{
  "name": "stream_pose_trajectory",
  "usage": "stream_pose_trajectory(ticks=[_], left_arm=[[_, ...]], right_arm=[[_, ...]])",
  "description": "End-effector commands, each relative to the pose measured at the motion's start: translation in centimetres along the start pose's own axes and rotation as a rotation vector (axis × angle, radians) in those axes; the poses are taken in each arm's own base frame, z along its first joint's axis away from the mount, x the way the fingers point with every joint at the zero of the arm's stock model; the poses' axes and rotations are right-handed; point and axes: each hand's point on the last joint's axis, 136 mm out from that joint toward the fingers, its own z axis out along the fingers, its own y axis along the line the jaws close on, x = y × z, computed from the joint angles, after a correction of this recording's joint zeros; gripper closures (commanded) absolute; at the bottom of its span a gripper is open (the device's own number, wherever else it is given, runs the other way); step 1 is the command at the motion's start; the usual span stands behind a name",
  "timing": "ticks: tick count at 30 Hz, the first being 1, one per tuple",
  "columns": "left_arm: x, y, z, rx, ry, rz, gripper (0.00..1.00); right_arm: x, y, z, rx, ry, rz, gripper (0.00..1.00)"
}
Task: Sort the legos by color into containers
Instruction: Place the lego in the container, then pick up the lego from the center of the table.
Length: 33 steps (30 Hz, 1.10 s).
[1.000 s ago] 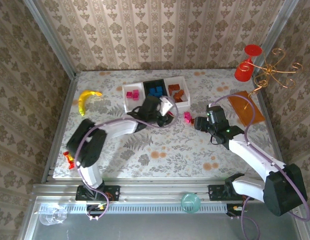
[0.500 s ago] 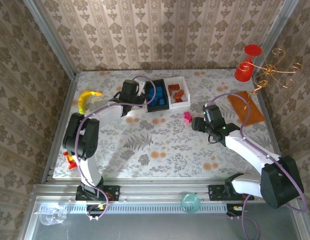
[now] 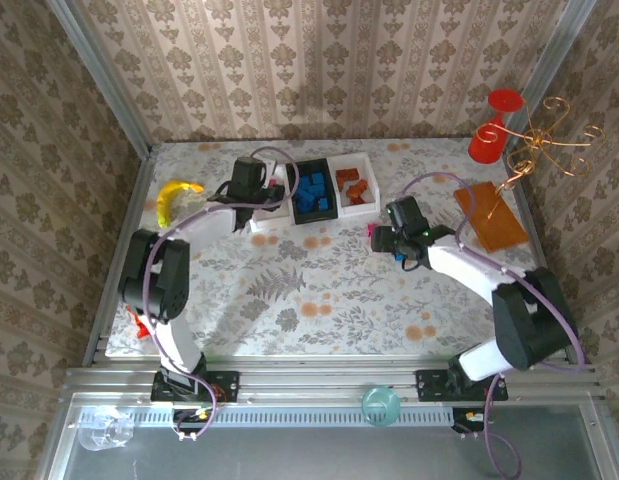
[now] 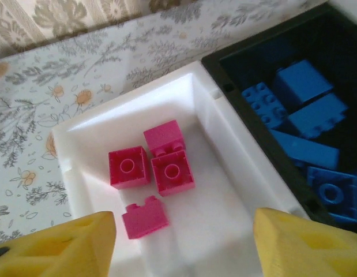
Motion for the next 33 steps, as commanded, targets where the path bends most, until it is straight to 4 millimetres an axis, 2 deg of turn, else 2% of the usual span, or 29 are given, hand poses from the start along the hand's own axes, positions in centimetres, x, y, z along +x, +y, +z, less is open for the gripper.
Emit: stream_pose_trajectory(ticks=[1,7,12,15,19,23,27,29,33], left_arm=[[-3.1,-0.7,-3.8,0.065,-0.137,-0.073,0.31],[-3.0,-2.9,-8.2,0.195,-0.239,-0.141,0.29],[-2.1,-3.5,-9.7,0.229,-0.251,-0.151,0.28],[-1.8,-3.4,-10.3,0.228,-0.256,-0.148,0.28],[-1.5,-3.4,-10.7,0.230,-0.260,-0.146,0.28],[-1.3,-3.5,-10.8,0.234,-0.259,-0.147,0.27],[-1.1,-3.4,-11.1,0.235,-0.260,-0.151,0.27],[-0.9,-3.3,-11.3,0.234,-0.265,-0.156,0.27],[-0.2,-2.7,-11.5,0.215,-0.274,-0.181,0.27]], right_arm=[[-1.3,0.8,1.3,0.019,0.005,-0.046,0.28],[-2.4,2.7,4.8,0.032,0.063,-0.117,0.28],[-3.1,2.7,7.5,0.097,0.107,-0.183,0.29],[-2.8,2.6,8.6,0.117,0.138,-0.208,0.33],[-2.0,3.2,9.5,0.100,0.174,-0.229,0.44],[-1.9,4.0,9.1,0.074,0.170,-0.239,0.57],[-2.6,5.6,7.7,0.009,0.147,-0.250,0.65],[-3.3,7.2,6.5,-0.052,0.112,-0.259,0.67],[-4.7,12.1,2.7,-0.230,0.022,-0.282,0.67]])
